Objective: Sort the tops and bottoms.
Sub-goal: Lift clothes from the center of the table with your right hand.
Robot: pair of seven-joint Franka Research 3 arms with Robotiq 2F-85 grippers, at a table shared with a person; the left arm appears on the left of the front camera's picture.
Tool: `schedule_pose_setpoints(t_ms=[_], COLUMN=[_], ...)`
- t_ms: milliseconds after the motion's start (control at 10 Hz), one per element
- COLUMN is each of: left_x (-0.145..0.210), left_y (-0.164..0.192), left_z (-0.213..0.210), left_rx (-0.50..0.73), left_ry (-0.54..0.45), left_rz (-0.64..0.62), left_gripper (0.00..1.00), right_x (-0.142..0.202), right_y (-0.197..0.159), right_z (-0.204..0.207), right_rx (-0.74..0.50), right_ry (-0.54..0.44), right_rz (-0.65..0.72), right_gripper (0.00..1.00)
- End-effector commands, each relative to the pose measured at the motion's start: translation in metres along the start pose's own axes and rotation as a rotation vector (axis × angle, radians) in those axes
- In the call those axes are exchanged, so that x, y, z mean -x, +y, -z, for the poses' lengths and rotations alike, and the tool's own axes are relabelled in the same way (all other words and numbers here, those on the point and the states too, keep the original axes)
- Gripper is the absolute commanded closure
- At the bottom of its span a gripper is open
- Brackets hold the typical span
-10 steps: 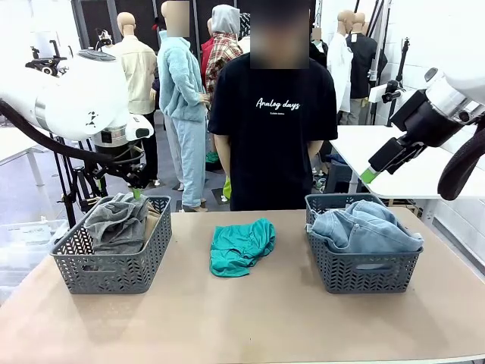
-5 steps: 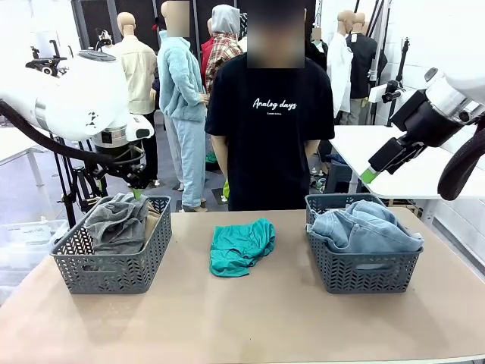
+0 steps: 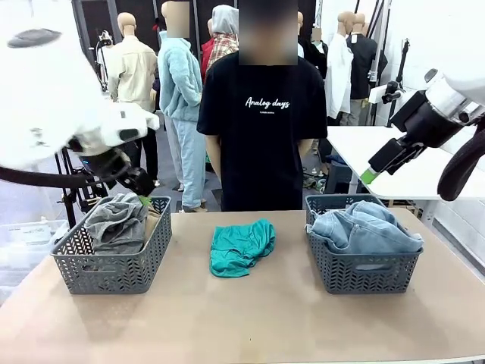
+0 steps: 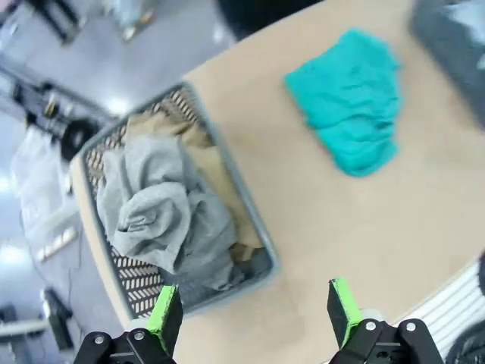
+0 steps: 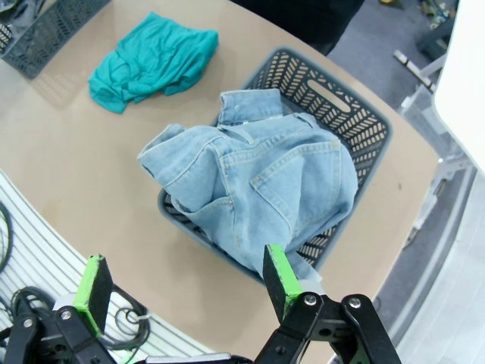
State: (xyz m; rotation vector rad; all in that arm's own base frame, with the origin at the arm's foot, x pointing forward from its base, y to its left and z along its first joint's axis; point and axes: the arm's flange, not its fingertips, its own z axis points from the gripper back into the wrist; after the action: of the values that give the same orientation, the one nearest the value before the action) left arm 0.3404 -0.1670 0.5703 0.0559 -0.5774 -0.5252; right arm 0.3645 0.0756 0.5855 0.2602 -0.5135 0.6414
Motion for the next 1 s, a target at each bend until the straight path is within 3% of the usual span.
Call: schedule_pose_setpoints(t_ms=[0,200,500,900], left_x=[0.035,0.032,0.015,0.021], left_y=[0.026,0.053,0.06,0.058], left_z=[-0.052,-0.061,-0.032,-0.025], left_rx=[0.171,0.229,0.294,0.318], left_ry=[-0.112,-0.102,-0.03,-0.082], left_rz=[0.081,0.072,0.119,0.084], left_gripper=[0.0,0.0,0.0,0.0], right_x=[0.0,0.0,0.0,0.0], right_y=[0.001,0.001,0.001,0.001], right_z=[0.002,0.002,0.002,0.002], right_rx=[0.026,0.026,0.026,0.026], right_ry=[0.007,0.007,0.007,0.007], right_rz=[0.013,0.013,0.013,0.013], right_gripper=[0.0,0.0,0.0,0.0])
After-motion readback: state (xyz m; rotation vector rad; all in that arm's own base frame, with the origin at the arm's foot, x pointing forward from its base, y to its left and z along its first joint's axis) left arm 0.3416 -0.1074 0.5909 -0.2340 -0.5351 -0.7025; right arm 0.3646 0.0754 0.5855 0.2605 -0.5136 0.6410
